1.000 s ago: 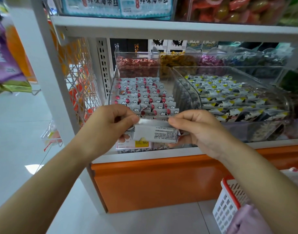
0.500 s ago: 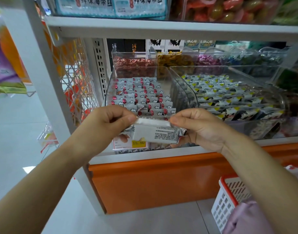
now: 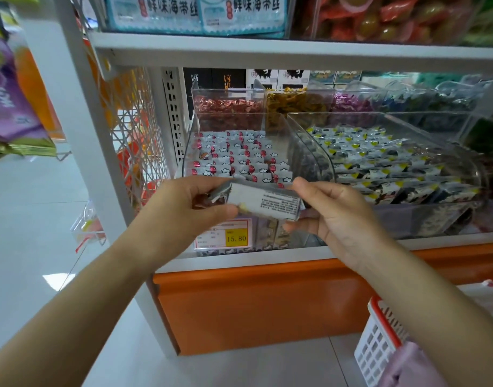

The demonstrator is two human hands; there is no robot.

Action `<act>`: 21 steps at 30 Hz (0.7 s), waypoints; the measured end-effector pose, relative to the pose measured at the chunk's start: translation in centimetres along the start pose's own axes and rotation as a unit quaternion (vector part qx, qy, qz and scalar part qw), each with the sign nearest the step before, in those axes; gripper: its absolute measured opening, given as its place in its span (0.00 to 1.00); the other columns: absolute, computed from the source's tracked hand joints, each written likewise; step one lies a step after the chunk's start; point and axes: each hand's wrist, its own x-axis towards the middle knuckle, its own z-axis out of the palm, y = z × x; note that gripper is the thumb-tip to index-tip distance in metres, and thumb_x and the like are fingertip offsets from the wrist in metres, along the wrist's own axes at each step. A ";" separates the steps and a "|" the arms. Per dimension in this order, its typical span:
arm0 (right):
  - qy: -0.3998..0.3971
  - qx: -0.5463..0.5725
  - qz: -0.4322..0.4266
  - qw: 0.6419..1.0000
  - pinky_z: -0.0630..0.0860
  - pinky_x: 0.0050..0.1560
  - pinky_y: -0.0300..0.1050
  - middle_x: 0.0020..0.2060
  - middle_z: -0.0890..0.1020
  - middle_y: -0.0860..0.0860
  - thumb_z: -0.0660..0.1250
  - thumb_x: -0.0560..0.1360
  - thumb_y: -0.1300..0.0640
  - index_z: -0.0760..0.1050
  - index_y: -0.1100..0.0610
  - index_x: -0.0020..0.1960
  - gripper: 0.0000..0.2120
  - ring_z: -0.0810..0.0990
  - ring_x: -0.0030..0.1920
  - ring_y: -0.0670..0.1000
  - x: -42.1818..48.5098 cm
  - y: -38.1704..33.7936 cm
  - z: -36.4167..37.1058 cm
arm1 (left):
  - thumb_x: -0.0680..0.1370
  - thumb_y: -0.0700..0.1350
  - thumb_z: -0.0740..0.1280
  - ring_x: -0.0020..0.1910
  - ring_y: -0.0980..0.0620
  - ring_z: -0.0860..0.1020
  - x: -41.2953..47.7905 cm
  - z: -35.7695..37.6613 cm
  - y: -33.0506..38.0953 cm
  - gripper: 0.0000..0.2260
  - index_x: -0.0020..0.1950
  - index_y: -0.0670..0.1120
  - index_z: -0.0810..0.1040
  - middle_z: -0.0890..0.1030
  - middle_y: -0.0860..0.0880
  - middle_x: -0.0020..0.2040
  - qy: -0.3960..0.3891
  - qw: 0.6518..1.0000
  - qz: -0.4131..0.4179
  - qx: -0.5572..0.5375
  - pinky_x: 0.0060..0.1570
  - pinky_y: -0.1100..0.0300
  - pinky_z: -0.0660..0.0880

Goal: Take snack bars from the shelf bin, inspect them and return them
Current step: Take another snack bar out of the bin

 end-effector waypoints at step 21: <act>0.064 -0.408 -0.212 0.885 0.71 0.45 0.35 0.49 0.76 0.49 0.71 0.72 0.58 0.74 0.60 0.54 0.13 0.74 0.50 0.47 14.3 -3.1 7.9 | 0.77 0.62 0.53 0.76 0.50 0.46 3.2 -0.7 -4.0 0.36 0.77 0.46 0.44 0.48 0.48 0.78 0.082 0.934 0.031 0.346 0.71 0.56 0.44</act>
